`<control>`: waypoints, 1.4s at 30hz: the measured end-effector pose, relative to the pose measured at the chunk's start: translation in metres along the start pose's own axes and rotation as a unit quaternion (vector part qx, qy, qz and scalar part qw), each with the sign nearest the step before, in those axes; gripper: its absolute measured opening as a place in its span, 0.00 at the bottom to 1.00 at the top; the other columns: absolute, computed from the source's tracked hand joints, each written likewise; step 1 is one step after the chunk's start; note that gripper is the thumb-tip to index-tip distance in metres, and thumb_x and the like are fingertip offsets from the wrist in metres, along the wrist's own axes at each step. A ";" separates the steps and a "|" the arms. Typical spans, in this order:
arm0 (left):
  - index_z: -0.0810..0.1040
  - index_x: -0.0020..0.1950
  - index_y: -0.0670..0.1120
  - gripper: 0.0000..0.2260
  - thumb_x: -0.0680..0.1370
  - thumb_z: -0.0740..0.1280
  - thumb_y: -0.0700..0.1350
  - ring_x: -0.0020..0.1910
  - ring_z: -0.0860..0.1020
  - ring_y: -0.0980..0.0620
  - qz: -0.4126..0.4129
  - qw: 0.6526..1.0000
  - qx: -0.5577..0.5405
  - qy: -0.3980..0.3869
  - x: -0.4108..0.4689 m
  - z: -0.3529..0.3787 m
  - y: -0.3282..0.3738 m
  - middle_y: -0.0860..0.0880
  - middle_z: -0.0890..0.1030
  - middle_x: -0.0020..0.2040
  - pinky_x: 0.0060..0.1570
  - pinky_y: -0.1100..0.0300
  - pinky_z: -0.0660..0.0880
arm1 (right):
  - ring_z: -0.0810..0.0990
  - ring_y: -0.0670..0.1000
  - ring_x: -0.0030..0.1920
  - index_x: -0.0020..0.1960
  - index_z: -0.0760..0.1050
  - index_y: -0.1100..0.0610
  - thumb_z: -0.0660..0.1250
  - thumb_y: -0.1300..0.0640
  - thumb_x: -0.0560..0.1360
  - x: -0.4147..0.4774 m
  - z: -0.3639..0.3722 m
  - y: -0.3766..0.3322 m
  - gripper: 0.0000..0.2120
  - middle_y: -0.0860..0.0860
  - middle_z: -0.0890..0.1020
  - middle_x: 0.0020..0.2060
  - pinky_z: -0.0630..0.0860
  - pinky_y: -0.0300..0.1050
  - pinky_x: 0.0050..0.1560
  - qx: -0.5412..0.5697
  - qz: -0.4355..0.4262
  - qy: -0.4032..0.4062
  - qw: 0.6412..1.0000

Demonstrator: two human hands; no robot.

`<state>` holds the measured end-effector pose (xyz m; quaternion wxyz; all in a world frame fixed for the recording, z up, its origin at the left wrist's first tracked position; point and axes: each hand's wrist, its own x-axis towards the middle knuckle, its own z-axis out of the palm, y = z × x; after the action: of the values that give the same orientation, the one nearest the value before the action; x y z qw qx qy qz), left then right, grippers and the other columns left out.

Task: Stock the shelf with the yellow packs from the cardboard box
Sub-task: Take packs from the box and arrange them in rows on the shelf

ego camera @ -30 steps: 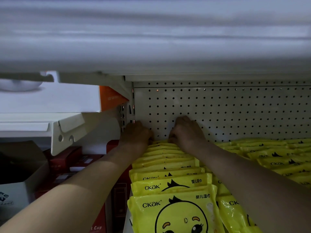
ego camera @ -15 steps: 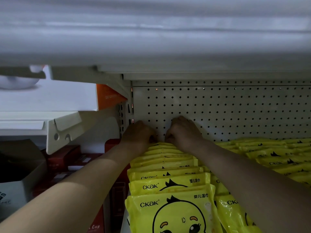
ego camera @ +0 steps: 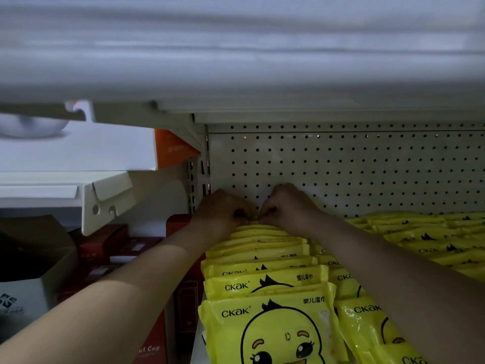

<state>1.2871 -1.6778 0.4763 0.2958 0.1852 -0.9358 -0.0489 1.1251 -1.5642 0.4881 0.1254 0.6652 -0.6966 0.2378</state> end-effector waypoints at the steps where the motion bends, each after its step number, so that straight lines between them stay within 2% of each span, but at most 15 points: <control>1: 0.84 0.51 0.56 0.06 0.75 0.71 0.47 0.54 0.78 0.53 -0.002 0.999 0.033 -0.006 0.001 0.001 0.001 0.55 0.83 0.52 0.56 0.54 0.74 | 0.73 0.51 0.54 0.50 0.86 0.48 0.72 0.49 0.74 -0.001 0.000 -0.001 0.07 0.50 0.79 0.46 0.68 0.42 0.49 -0.022 0.000 -0.002 1.000; 5: 0.82 0.56 0.54 0.09 0.79 0.64 0.50 0.56 0.75 0.43 -0.061 0.983 0.161 -0.063 0.008 0.005 0.010 0.45 0.77 0.55 0.56 0.53 0.73 | 0.69 0.54 0.59 0.55 0.83 0.52 0.63 0.46 0.79 0.001 0.005 -0.007 0.14 0.54 0.75 0.53 0.68 0.47 0.57 -0.128 0.011 -0.037 0.991; 8: 0.81 0.56 0.51 0.10 0.80 0.61 0.47 0.56 0.74 0.40 -0.112 0.970 0.195 -0.093 0.011 0.002 0.016 0.44 0.74 0.56 0.55 0.50 0.75 | 0.70 0.54 0.61 0.57 0.82 0.52 0.63 0.48 0.80 0.000 0.002 -0.011 0.13 0.54 0.75 0.55 0.67 0.47 0.58 -0.131 0.029 -0.048 0.990; 12: 0.81 0.57 0.50 0.10 0.82 0.61 0.48 0.56 0.77 0.49 -0.133 0.991 0.015 -0.019 -0.015 -0.033 0.023 0.48 0.80 0.57 0.51 0.60 0.71 | 0.71 0.55 0.64 0.67 0.76 0.48 0.65 0.44 0.79 -0.021 -0.031 -0.017 0.18 0.53 0.76 0.61 0.71 0.49 0.61 -0.032 0.049 -0.031 0.998; 15: 0.78 0.63 0.50 0.14 0.80 0.64 0.52 0.52 0.78 0.54 -0.179 0.975 -0.113 0.069 -0.063 -0.056 0.044 0.51 0.81 0.57 0.46 0.64 0.69 | 0.69 0.53 0.68 0.70 0.73 0.46 0.65 0.41 0.77 -0.057 -0.056 -0.028 0.23 0.51 0.73 0.67 0.69 0.51 0.66 0.012 0.050 -0.048 0.998; 18: 0.69 0.72 0.53 0.36 0.67 0.67 0.66 0.58 0.76 0.57 -0.178 0.962 -0.204 0.040 -0.117 -0.067 0.072 0.59 0.77 0.61 0.53 0.62 0.73 | 0.62 0.49 0.72 0.74 0.66 0.44 0.67 0.37 0.73 -0.102 -0.068 -0.046 0.32 0.48 0.68 0.73 0.62 0.51 0.73 0.032 0.027 -0.091 0.995; 22: 0.46 0.79 0.57 0.60 0.56 0.75 0.70 0.68 0.59 0.66 -0.174 0.964 -0.185 -0.076 -0.159 -0.064 0.090 0.65 0.60 0.70 0.65 0.67 0.60 | 0.46 0.42 0.78 0.79 0.51 0.41 0.71 0.29 0.63 -0.142 -0.070 -0.069 0.52 0.42 0.51 0.79 0.50 0.47 0.78 0.018 0.039 -0.181 0.982; 25: 0.33 0.76 0.64 0.71 0.46 0.77 0.73 0.75 0.60 0.56 -0.208 0.956 -0.156 -0.138 -0.170 -0.046 0.091 0.58 0.58 0.77 0.73 0.54 0.61 | 0.39 0.44 0.78 0.80 0.41 0.42 0.73 0.29 0.60 -0.151 -0.064 -0.079 0.60 0.42 0.42 0.80 0.44 0.48 0.78 -0.027 0.036 -0.224 0.974; 27: 0.32 0.75 0.64 0.71 0.49 0.81 0.67 0.76 0.60 0.50 -0.227 0.952 -0.136 -0.153 -0.170 -0.035 0.095 0.52 0.57 0.79 0.74 0.52 0.59 | 0.38 0.46 0.79 0.80 0.39 0.43 0.74 0.29 0.61 -0.154 -0.059 -0.083 0.62 0.44 0.40 0.80 0.43 0.48 0.78 -0.046 0.032 -0.233 0.971; 30: 0.30 0.76 0.58 0.70 0.56 0.84 0.55 0.75 0.62 0.47 -0.246 0.954 -0.106 -0.135 -0.167 -0.025 0.107 0.47 0.56 0.79 0.68 0.59 0.61 | 0.39 0.48 0.79 0.80 0.38 0.46 0.73 0.30 0.63 -0.155 -0.053 -0.085 0.61 0.47 0.40 0.80 0.43 0.48 0.78 -0.069 0.026 -0.225 0.971; 33: 0.30 0.76 0.56 0.69 0.57 0.84 0.53 0.72 0.67 0.45 -0.250 0.957 -0.087 -0.121 -0.163 -0.023 0.108 0.45 0.61 0.77 0.67 0.57 0.66 | 0.43 0.51 0.80 0.80 0.39 0.49 0.69 0.31 0.68 -0.156 -0.045 -0.085 0.56 0.49 0.42 0.80 0.45 0.49 0.78 -0.094 0.018 -0.208 0.974; 36: 0.30 0.77 0.55 0.68 0.59 0.83 0.55 0.72 0.66 0.44 -0.254 0.955 -0.056 -0.143 -0.161 -0.027 0.107 0.44 0.60 0.77 0.68 0.56 0.65 | 0.45 0.51 0.80 0.80 0.40 0.49 0.69 0.31 0.69 -0.157 -0.044 -0.086 0.54 0.50 0.45 0.80 0.46 0.49 0.78 -0.097 0.019 -0.190 0.977; 38: 0.29 0.76 0.57 0.69 0.57 0.83 0.58 0.75 0.61 0.42 -0.246 0.959 -0.035 -0.136 -0.162 -0.032 0.110 0.44 0.50 0.80 0.71 0.52 0.64 | 0.44 0.50 0.79 0.81 0.40 0.49 0.70 0.31 0.68 -0.158 -0.046 -0.088 0.56 0.49 0.44 0.80 0.46 0.49 0.78 -0.100 0.019 -0.190 0.977; 40: 0.28 0.75 0.58 0.70 0.56 0.81 0.61 0.79 0.49 0.42 -0.223 0.966 0.010 -0.130 -0.162 -0.039 0.116 0.47 0.36 0.79 0.74 0.45 0.57 | 0.42 0.50 0.79 0.81 0.39 0.49 0.73 0.31 0.65 -0.159 -0.047 -0.089 0.60 0.49 0.42 0.80 0.44 0.49 0.78 -0.109 0.018 -0.192 0.975; 42: 0.27 0.75 0.54 0.70 0.56 0.79 0.65 0.78 0.39 0.46 -0.169 0.970 0.091 -0.149 -0.158 -0.044 0.122 0.48 0.33 0.78 0.76 0.43 0.46 | 0.41 0.50 0.79 0.80 0.38 0.49 0.74 0.31 0.62 -0.159 -0.047 -0.088 0.63 0.49 0.41 0.80 0.44 0.50 0.78 -0.118 0.017 -0.194 0.974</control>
<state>1.3933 -1.5047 0.4524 0.1224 0.3577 -0.9249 -0.0401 1.2189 -1.4029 0.4648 0.0618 0.6670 -0.7422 0.0223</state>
